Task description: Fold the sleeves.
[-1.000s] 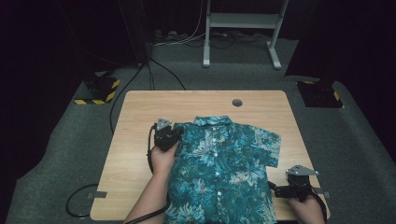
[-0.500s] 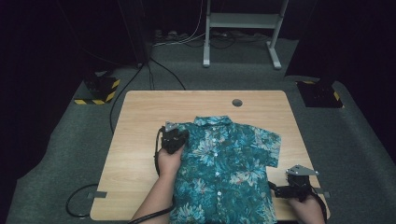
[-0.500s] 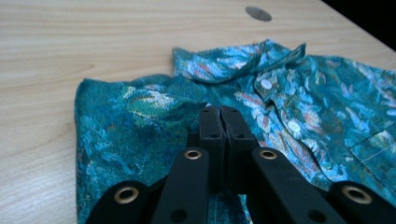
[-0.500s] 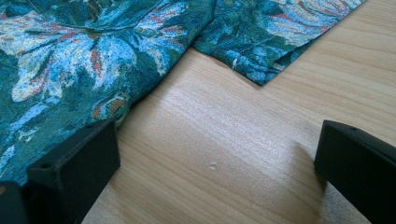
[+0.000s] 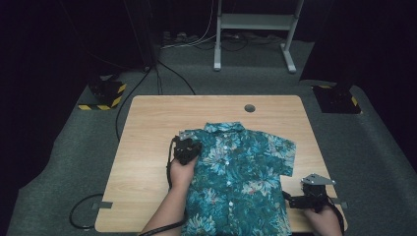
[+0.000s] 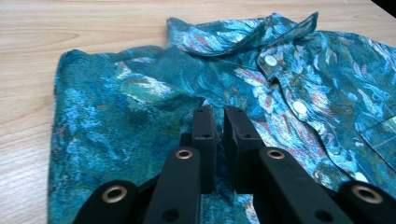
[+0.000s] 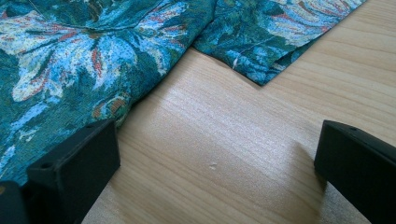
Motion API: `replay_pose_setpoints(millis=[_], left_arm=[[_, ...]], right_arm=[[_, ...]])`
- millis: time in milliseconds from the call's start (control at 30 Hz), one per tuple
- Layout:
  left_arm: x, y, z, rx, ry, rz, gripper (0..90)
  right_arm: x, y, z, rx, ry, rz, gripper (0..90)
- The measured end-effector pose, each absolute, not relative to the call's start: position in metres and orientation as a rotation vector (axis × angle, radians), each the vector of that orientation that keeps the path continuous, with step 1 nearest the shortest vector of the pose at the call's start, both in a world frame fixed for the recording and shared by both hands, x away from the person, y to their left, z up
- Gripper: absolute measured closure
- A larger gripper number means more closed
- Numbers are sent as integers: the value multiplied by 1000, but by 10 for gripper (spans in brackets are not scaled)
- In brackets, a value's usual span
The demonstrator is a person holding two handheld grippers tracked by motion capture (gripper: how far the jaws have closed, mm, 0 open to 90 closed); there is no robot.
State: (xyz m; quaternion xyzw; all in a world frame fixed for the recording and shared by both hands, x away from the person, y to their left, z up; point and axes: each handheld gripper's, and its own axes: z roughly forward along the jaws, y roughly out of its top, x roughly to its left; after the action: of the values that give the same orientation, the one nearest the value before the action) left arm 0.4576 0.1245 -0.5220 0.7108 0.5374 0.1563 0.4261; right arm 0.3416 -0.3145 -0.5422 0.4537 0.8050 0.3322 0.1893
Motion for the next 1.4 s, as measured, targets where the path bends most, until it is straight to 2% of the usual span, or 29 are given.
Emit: replay_pose_setpoints(millis=[200,367,400,433,467,500,600,1400], left_arm=[[459,121,-520,1786,1339,383,725],[459,119,-517,1801,1317,384,568],[459,118,-516,1808,1316,396,568],[459,118,-514,1804,1316,403,452],[460,118,-513,1805,1315,399,452],[461,119,-512,1807,1315,387,391],[460,118,-509,1819,1298,405,322],[456,124,-479,1812,1201,427,89]], right_arm=[[342,-314,-542,1276,2263,934,0],[342,-314,-542,1276,2263,934,0],[342,-314,-542,1276,2263,934,0],[342,-314,-542,1276,2263,934,0],[342,-314,-542,1276,2263,934,0],[342,-314,-542,1276,2263,934,0],[342,-314,-542,1275,2264,934,0],[342,-314,-542,1272,2265,935,0]])
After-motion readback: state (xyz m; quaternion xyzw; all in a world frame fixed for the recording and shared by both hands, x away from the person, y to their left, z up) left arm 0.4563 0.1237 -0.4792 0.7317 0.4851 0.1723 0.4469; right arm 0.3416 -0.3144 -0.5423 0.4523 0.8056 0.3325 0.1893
